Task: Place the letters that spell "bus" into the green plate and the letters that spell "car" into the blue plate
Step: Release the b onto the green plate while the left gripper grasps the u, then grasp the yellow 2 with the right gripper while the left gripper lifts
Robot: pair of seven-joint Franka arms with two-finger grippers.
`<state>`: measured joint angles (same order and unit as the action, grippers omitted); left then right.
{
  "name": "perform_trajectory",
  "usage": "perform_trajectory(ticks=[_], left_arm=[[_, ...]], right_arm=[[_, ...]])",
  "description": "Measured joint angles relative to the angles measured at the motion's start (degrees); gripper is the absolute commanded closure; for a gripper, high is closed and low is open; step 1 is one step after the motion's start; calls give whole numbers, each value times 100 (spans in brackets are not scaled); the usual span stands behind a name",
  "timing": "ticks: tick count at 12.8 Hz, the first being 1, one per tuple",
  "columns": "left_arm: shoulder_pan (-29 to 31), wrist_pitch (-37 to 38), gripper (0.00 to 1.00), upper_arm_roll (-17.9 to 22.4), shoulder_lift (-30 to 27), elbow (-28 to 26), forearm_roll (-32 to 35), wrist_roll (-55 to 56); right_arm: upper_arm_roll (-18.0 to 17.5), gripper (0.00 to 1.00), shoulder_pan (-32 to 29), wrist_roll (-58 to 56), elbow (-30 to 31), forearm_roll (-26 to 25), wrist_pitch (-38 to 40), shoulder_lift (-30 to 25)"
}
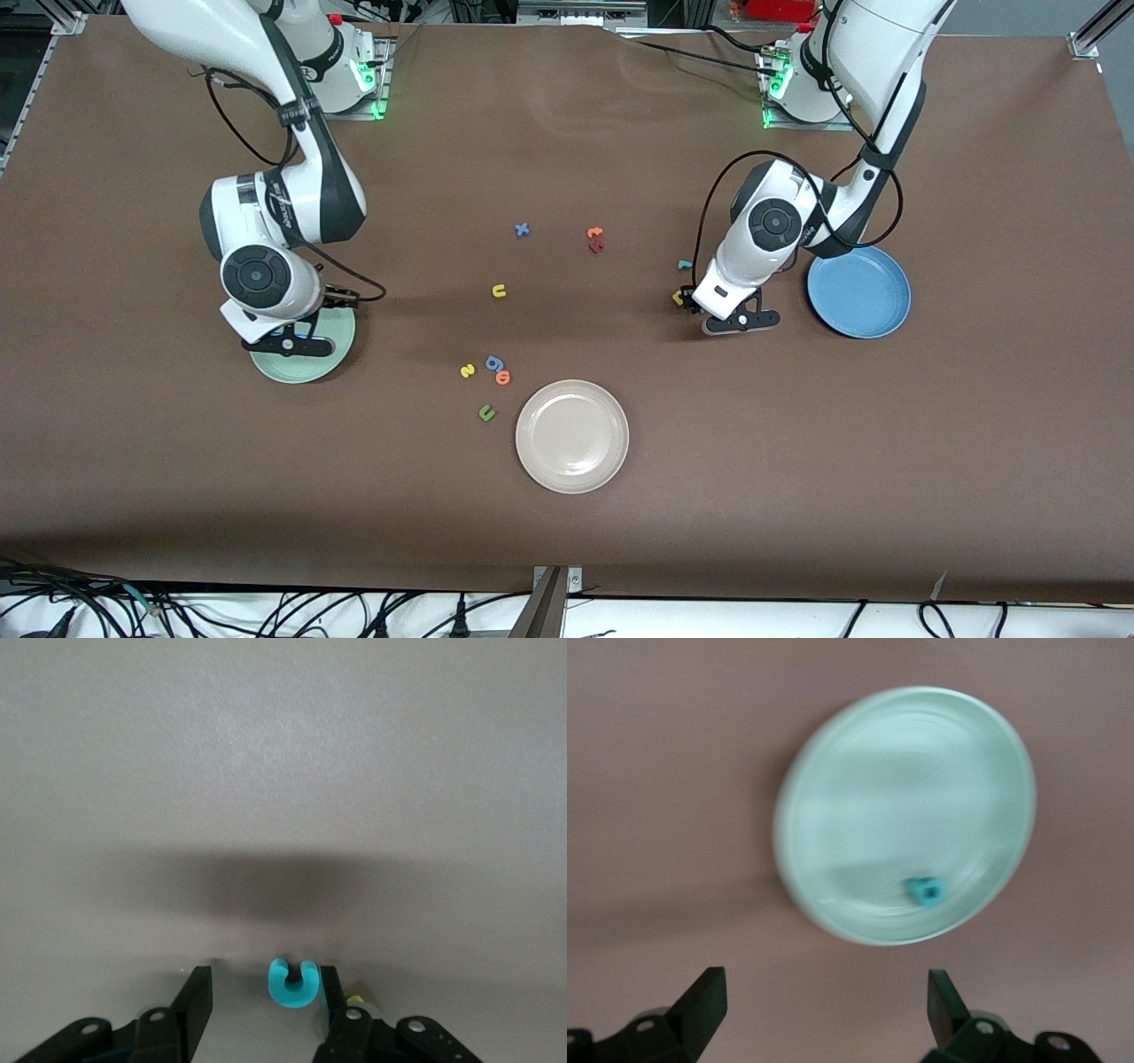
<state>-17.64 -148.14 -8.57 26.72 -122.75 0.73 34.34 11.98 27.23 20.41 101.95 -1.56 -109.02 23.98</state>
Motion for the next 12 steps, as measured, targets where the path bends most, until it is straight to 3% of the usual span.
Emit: perform_trajectory(ticks=[2,3,4,8,12], left_arm=[[-52,-1,43,0,45,0,0,22],[-68,-3,43,0,62,1,0,24],[-76,-5,43,0,78,3,0,25],[-82,-81,43,3,123,11,0,25],[-96,-143,43,2,164,13,0,25]], right_arm=[[-56,2,29,0,-151,697,-127,27],[-68,10,72,0,-148,980,-436,89],[-72,12,163,78,-148,1183,-829,187],[-81,13,511,2221,-261,1302,-2372,874],[-100,20,701,4072,-1141,1303,-2571,1894]])
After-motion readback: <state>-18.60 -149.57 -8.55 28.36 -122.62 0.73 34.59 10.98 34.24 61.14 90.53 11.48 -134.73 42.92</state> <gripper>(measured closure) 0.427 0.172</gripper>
